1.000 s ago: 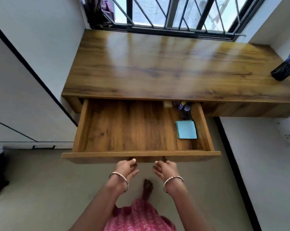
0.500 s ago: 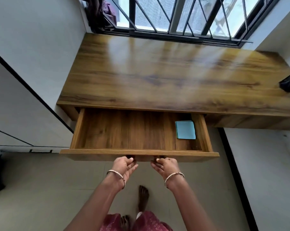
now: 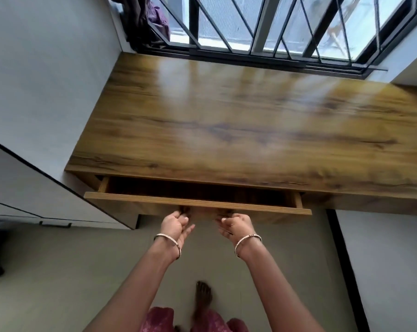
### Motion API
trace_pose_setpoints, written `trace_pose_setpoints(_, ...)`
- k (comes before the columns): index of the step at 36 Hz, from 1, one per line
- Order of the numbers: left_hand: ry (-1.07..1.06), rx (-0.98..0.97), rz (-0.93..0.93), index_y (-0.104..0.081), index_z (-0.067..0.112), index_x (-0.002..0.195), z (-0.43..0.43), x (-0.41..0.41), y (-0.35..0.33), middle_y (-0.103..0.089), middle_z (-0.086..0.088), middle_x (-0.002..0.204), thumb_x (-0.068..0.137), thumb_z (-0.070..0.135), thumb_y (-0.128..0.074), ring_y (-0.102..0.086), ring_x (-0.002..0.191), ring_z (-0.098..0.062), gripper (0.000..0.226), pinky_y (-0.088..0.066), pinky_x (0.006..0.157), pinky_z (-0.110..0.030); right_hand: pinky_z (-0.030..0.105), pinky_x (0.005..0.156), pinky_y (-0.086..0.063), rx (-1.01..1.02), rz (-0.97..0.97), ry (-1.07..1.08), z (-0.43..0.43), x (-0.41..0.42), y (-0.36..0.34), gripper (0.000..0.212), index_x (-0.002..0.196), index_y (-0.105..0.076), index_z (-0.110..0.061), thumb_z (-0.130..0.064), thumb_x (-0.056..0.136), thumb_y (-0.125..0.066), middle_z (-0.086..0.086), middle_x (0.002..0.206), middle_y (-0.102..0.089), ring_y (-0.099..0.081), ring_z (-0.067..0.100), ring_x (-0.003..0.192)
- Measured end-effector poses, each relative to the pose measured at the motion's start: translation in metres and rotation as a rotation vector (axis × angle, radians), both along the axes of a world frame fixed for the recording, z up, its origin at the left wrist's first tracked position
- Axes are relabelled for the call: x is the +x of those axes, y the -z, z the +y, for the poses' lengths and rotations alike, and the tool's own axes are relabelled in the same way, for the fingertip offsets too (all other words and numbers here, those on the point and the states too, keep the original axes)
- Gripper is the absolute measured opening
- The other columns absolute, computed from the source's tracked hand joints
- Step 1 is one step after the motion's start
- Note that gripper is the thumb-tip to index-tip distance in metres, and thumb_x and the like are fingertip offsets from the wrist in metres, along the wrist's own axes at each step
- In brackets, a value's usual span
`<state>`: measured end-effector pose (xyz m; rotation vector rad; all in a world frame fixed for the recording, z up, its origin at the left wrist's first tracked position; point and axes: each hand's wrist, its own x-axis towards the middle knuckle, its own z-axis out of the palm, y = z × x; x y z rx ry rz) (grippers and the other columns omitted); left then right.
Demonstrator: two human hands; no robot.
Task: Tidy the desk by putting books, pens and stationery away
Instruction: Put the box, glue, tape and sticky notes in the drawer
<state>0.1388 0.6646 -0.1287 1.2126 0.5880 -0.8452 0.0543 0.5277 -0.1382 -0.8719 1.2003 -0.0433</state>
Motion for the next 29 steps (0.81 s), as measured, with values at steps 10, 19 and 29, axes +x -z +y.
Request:
trace_pose_setpoints(10, 0.034, 0.042, -0.026, -0.034, 0.006, 0.146, -0.035, 0.041, 0.014, -0.047, -0.013, 0.143, 0.093, -0.014, -0.034, -0.046, 0.132, -0.024, 0.057, -0.046, 0.089, -0.039, 0.034, 0.069, -0.05, -0.023, -0.042, -0.065, -0.037, 0.038, -0.004, 0.027, 0.104, -0.059, -0.004, 0.014, 0.089, -0.045, 0.012, 0.103, -0.064, -0.06, 0.023, 0.095)
trace_pose_setpoints(19, 0.066, 0.026, -0.023, -0.048, 0.004, 0.136, -0.043, 0.05, 0.01, -0.056, -0.011, 0.134, 0.094, -0.013, -0.033, -0.046, 0.132, -0.023, 0.048, -0.043, 0.096, -0.041, 0.031, 0.066, -0.053, -0.032, -0.016, -0.116, -0.05, 0.046, 0.003, 0.032, 0.118, -0.054, 0.006, 0.012, 0.088, -0.047, 0.018, 0.117, -0.065, -0.062, 0.026, 0.095)
trace_pose_setpoints(29, 0.28, 0.184, -0.14, -0.055, 0.012, 0.089, -0.032, 0.024, -0.005, -0.061, -0.012, 0.096, 0.097, -0.001, -0.044, -0.056, 0.073, -0.015, 0.019, -0.044, 0.065, -0.027, 0.025, 0.061, -0.045, -0.187, -0.017, -0.121, -0.036, 0.008, -0.02, 0.019, 0.104, -0.064, -0.008, 0.001, 0.089, -0.057, 0.008, 0.093, -0.07, -0.064, 0.013, 0.075)
